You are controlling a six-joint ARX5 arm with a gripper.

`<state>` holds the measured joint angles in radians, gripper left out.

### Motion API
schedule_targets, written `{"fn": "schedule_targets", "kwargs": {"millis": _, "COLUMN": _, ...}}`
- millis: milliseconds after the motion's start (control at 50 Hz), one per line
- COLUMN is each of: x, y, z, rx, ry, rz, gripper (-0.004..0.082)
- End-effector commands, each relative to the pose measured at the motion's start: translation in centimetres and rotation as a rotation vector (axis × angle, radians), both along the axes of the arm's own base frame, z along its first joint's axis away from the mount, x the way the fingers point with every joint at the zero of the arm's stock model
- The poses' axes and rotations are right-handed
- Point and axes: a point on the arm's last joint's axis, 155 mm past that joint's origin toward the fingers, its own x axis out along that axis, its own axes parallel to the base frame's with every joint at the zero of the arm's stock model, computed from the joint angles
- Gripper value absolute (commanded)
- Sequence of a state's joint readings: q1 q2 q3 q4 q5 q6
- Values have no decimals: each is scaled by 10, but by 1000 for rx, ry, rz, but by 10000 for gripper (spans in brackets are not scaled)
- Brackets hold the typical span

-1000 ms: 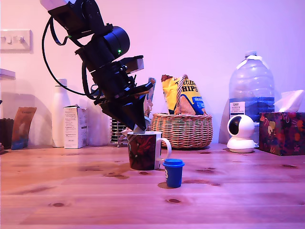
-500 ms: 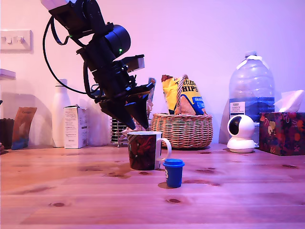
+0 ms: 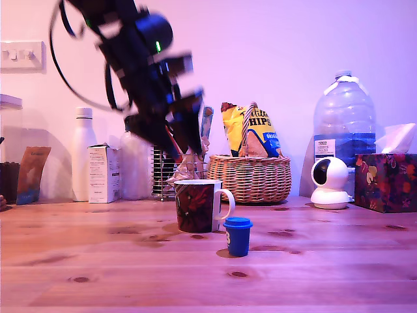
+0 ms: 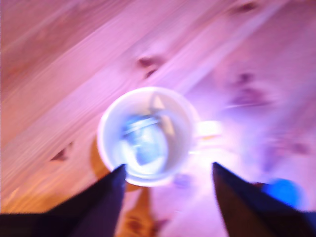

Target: Pick up the coffee capsules from the table one by one and drop them inside the nearest coffee cup

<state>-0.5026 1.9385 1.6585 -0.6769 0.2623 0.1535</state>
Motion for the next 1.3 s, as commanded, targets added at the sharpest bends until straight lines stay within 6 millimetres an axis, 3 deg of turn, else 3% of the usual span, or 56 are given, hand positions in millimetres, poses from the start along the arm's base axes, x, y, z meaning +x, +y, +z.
{"fn": "schedule_targets", "kwargs": {"millis": 0, "x": -6, "y": -7, "z": 18, "rx": -37, "ry": -15, "rz": -29, "gripper": 28}}
{"fn": "schedule_targets", "kwargs": {"millis": 200, "x": -24, "y": -22, "z": 44, "rx": -123, "ry": -29, "rz": -100, "gripper": 3}}
{"fn": "schedule_targets", "kwargs": {"millis": 420, "x": -40, "y": -30, "z": 47, "rx": -177, "ry": -73, "rz": -147, "gripper": 3}}
{"fn": "schedule_targets", "kwargs": {"millis": 960, "x": -98, "y": -19, "z": 7, "rx": -331, "ry": -188, "rz": -291, "gripper": 3}}
{"fn": "schedule_targets", "kwargs": {"millis": 1280, "x": -126, "y": -2, "z": -37, "rx": -399, "ry": -225, "rz": -322, "gripper": 3}}
